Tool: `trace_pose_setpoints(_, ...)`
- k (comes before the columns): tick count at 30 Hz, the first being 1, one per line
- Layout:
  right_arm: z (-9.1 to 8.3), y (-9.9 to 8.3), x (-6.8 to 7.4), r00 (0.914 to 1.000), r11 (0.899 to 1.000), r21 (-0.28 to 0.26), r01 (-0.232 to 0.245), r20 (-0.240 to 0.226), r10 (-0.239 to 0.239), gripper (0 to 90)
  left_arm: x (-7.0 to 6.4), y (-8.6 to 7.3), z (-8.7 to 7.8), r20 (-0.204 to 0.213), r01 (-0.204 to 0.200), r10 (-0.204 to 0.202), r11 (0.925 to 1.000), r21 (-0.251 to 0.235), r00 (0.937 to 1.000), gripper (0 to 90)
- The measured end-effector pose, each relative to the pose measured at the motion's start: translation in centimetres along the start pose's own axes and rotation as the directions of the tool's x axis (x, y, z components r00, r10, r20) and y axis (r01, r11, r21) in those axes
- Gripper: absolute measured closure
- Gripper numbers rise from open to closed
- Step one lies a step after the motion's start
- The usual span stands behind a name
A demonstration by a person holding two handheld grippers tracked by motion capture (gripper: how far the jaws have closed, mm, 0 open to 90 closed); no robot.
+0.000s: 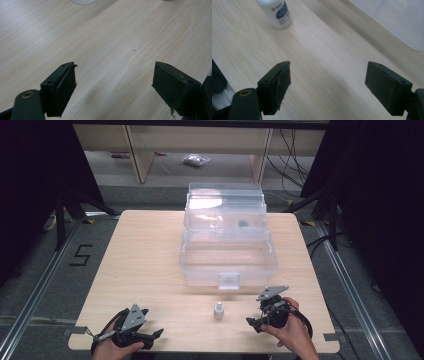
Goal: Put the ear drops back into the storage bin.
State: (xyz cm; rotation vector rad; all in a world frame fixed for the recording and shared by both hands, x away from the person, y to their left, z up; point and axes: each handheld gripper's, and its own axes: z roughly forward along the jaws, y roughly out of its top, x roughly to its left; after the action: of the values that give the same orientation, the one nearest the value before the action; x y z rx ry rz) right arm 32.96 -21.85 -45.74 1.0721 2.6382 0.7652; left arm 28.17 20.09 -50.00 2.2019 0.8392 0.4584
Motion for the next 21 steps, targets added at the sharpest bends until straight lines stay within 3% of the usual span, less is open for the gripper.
trace_pose_setpoints(4,0.2,1.3,0.5,0.9986,0.999,0.0,0.046,-0.024,-0.046,22.3,0.0,0.0,0.0,0.0,0.001,-0.001,1.0,-0.002,1.0,18.3)
trace_pose_setpoints(5,0.1,1.6,0.9,0.9994,1.0,0.011,0.025,-0.023,-0.025,22.5,0.0,0.0,0.0,0.001,-0.001,0.001,1.0,-0.001,1.0,18.3)
trace_pose_setpoints(7,0.1,2.1,1.3,0.9985,0.999,0.006,0.038,-0.04,-0.038,23.8,0.0,0.0,0.1,0.0,-0.009,0.009,0.9999,-0.013,1.0,18.3)
trace_pose_setpoints(10,0.3,3.0,1.9,0.9939,0.996,0.024,0.089,-0.067,-0.088,24.9,0.2,0.1,-0.1,0.001,-0.028,0.028,0.9995,0.01,0.9996,18.3)
trace_pose_setpoints(14,0.7,4.0,2.8,0.9888,0.991,0.033,0.132,-0.075,-0.129,25.8,0.0,-0.1,0.1,0.001,0.004,-0.004,0.9999,-0.013,1.0,18.3)
trace_pose_setpoints(18,1.0,4.7,3.4,0.9828,0.985,0.043,0.166,-0.089,-0.162,27.3,0.1,0.1,-0.1,0.002,-0.021,0.021,0.9998,0.003,0.9998,18.3)
trace_pose_setpoints(19,1.3,5.1,3.5,0.9768,0.979,0.046,0.197,-0.096,-0.192,28.2,0.1,0.0,0.0,0.002,-0.013,0.013,0.9999,-0.003,0.9999,18.3)
trace_pose_setpoints(21,1.5,5.5,3.7,0.978,0.979,0.059,0.193,-0.091,-0.188,29.0,0.0,-0.1,0.1,0.002,0.006,-0.006,0.9999,-0.013,1.0,18.3)
